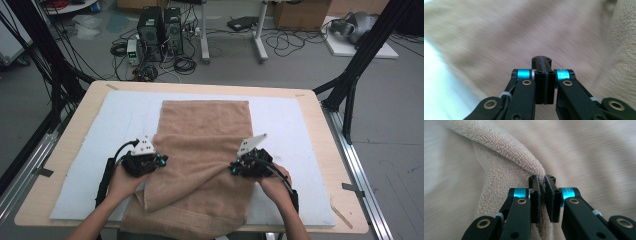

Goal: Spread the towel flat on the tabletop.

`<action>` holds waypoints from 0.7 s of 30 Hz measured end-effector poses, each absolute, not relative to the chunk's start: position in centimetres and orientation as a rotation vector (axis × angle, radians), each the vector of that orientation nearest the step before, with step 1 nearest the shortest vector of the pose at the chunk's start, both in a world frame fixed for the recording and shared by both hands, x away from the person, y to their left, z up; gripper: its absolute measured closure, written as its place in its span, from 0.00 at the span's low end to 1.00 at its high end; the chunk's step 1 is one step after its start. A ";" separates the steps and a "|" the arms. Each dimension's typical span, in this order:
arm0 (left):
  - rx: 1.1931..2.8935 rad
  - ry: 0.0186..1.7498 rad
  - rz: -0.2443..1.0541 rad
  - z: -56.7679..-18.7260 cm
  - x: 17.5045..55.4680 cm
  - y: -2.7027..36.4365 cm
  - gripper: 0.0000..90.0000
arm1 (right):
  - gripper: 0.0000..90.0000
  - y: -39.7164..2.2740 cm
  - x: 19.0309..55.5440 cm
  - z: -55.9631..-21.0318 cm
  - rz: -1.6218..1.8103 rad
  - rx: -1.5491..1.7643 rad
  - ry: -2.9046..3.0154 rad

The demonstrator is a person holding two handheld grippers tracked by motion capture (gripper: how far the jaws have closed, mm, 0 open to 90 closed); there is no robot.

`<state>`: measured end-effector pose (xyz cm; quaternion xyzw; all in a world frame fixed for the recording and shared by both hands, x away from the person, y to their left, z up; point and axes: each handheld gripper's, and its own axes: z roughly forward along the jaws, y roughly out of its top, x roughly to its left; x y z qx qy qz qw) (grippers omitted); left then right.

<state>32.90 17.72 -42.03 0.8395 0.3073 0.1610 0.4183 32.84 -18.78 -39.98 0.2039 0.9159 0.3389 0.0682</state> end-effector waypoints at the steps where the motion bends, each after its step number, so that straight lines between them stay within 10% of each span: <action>1: 2.104 0.784 0.390 -41.9 33.6 17.6 1.00 | 0.93 -18.8 33.8 -40.0 1.023 0.650 2.741; 9: 2.100 0.688 0.267 -40.6 32.4 16.7 0.77 | 0.82 -19.1 37.4 -42.1 0.989 0.861 2.721; 17: 2.183 0.554 0.182 -41.1 28.5 16.0 0.57 | 0.71 -20.6 32.6 -39.3 1.116 0.718 2.632; 21: 2.280 0.529 0.186 -42.8 28.1 15.7 0.73 | 0.67 -20.5 29.4 -39.7 1.156 0.613 2.707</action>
